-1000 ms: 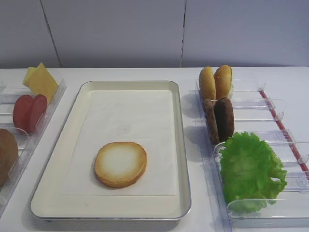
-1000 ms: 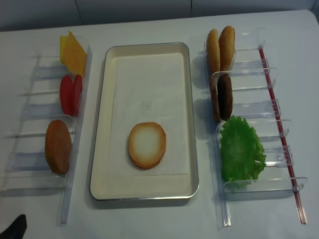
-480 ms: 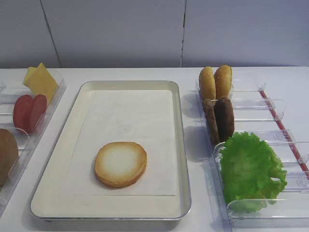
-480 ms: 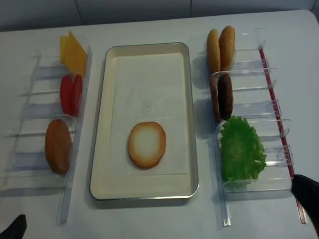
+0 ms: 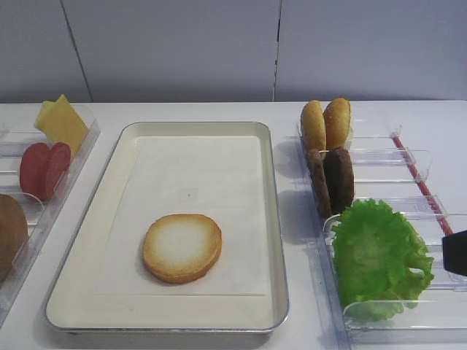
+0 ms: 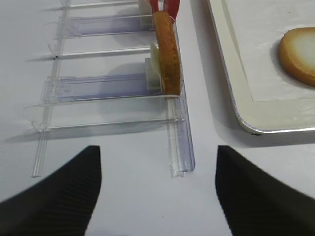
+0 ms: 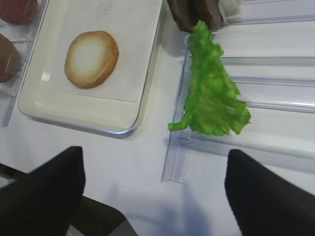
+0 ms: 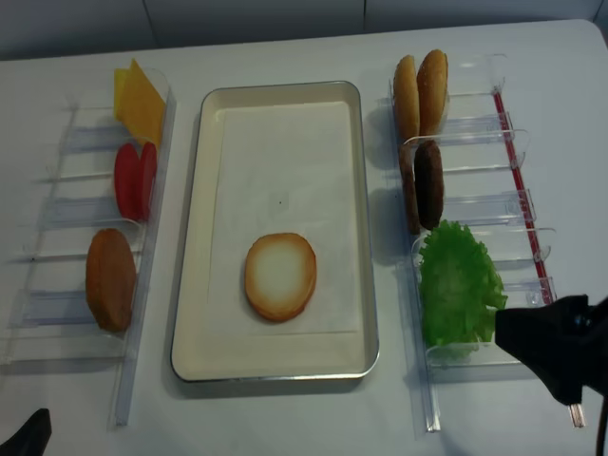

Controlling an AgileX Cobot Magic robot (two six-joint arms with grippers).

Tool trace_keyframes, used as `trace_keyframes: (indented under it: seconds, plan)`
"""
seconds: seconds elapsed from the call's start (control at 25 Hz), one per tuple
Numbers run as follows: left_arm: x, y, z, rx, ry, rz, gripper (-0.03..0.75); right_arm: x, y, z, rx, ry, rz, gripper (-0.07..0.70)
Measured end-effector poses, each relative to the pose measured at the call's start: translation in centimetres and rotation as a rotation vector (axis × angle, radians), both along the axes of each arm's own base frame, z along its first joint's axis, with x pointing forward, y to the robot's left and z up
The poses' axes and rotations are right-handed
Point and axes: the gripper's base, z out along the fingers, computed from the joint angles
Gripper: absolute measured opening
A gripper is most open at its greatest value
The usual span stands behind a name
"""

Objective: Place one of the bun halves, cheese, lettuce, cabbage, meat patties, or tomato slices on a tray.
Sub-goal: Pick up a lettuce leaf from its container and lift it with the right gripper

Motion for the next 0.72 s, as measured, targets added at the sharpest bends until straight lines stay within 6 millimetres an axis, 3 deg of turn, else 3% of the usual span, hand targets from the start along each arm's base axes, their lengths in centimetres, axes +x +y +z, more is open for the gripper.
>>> trace_keyframes:
  seconds: [0.28, 0.72]
  plan:
    - [0.0, 0.0, 0.0, 0.000, 0.000, 0.000, 0.483, 2.7, 0.6, -0.9, 0.034, 0.042, 0.088, 0.452]
    - [0.0, 0.0, 0.0, 0.000, 0.000, 0.000, 0.483, 6.4, 0.6, -3.2, 0.034, 0.144, 0.081, 0.434]
